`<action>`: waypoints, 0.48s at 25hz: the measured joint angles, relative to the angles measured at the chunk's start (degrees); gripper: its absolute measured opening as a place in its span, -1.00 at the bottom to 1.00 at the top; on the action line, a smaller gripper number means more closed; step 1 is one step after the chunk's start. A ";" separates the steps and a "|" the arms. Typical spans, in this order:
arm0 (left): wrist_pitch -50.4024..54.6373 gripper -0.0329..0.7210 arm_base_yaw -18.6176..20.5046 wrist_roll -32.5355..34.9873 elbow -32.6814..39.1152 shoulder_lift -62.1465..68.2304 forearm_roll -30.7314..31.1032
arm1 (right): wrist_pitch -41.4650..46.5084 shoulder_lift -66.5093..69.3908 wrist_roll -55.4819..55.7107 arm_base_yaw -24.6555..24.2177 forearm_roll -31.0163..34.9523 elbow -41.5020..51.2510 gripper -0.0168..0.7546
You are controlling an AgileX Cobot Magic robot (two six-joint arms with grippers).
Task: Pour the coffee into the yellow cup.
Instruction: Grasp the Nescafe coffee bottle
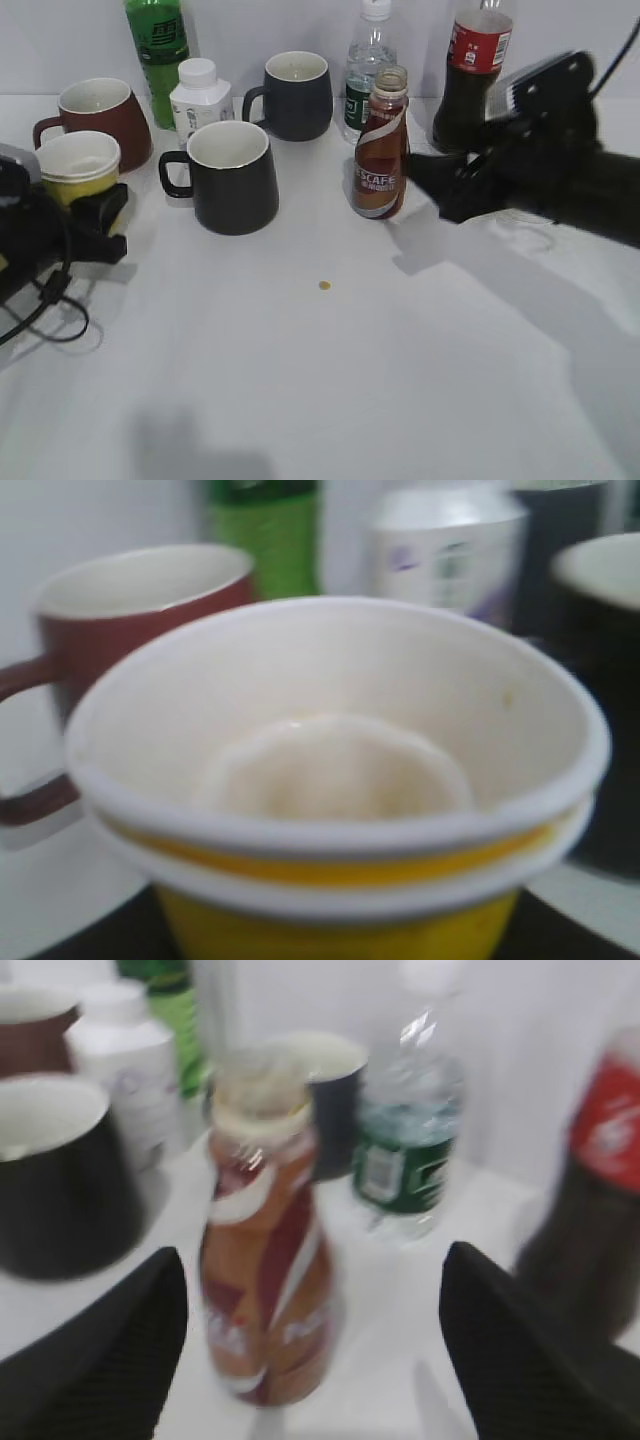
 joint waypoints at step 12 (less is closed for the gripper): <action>-0.07 0.00 0.00 -5.93 4.52 -7.00 22.73 | -1.30 14.37 0.63 2.74 0.86 -10.19 0.57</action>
